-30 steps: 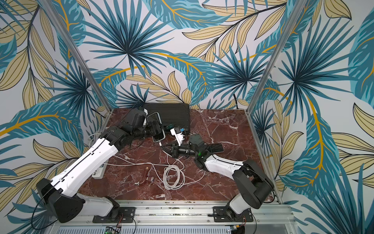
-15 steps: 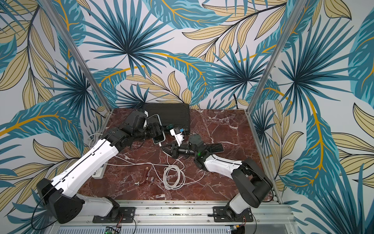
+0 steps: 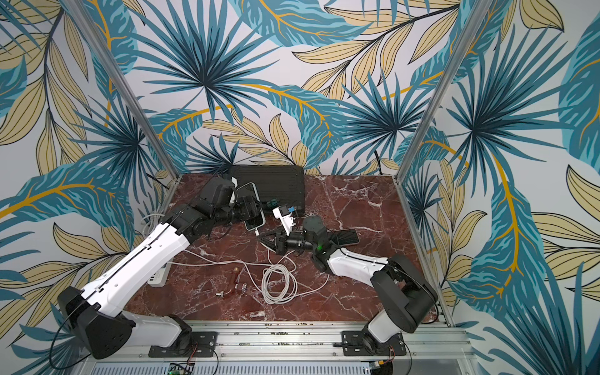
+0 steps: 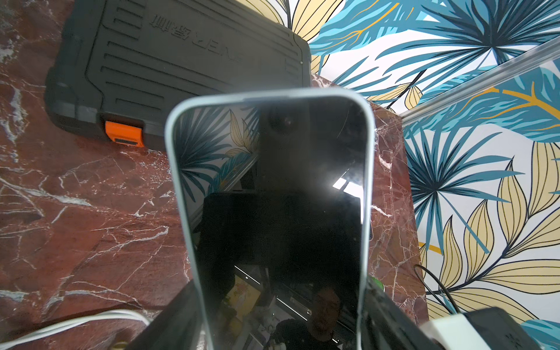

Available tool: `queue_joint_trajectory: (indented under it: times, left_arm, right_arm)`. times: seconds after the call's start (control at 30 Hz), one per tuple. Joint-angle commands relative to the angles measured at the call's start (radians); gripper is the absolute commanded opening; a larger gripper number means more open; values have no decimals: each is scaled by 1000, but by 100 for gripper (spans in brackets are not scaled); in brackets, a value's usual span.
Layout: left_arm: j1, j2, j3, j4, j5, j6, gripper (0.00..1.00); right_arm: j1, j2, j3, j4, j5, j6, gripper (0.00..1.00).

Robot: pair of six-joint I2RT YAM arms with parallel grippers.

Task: Plug the charging cable into the phone
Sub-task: Insert the charging cable into the phone.

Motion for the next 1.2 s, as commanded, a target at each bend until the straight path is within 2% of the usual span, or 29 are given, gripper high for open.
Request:
queue_joint_trajectory:
  times: [0.0,1.17]
  left_arm:
    - [-3,-41,4,57,-1,-7,13]
    - [-2,-61,-60,85,19,-13,13]
  right_arm:
    - [5,3,-24,15,-5,-12,0]
    - [5,17,-15,56,-9,29,0]
